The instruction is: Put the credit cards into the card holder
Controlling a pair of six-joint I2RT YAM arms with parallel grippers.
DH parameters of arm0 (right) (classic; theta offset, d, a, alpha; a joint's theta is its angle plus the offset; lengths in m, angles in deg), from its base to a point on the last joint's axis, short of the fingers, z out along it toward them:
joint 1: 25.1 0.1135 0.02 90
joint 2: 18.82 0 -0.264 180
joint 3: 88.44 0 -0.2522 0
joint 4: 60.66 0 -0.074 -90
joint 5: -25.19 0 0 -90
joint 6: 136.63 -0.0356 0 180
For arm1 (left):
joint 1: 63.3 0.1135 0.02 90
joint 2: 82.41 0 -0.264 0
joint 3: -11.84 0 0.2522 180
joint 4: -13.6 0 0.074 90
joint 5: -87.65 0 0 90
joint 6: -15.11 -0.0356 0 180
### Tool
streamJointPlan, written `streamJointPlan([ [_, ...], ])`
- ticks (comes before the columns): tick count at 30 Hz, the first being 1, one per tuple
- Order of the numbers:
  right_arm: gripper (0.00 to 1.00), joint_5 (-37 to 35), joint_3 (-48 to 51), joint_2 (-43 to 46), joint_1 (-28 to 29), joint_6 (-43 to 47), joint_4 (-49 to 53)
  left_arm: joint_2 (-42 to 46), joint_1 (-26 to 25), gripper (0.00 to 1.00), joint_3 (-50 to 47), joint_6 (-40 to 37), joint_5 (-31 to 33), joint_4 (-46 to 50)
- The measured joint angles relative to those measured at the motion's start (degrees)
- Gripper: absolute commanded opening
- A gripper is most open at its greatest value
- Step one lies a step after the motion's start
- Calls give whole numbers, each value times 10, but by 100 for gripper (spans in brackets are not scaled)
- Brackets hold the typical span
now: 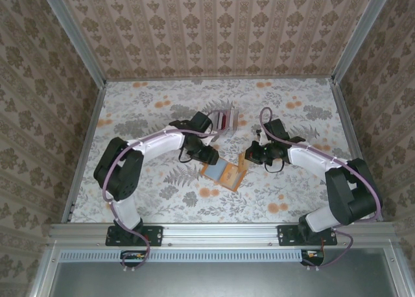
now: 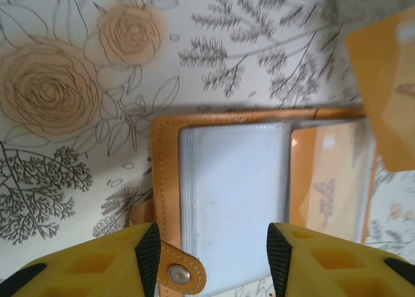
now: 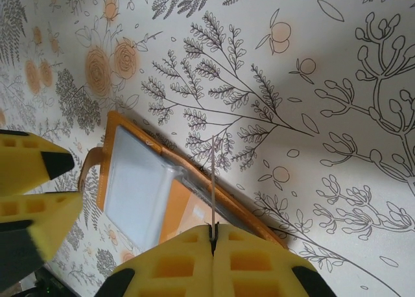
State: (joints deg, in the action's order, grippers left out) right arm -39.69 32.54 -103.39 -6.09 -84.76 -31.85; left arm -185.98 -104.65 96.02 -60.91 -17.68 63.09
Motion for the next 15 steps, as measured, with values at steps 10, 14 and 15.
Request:
streamJointPlan([
  [10,2,0,0,1,7,1,2,-19,-18,42,12,-18,87,54],
  [14,2,1,0,2,20,3,9,-27,-17,25,12,-21,92,52],
  [15,2,2,0,4,24,4,11,-29,-17,20,12,-20,91,51],
])
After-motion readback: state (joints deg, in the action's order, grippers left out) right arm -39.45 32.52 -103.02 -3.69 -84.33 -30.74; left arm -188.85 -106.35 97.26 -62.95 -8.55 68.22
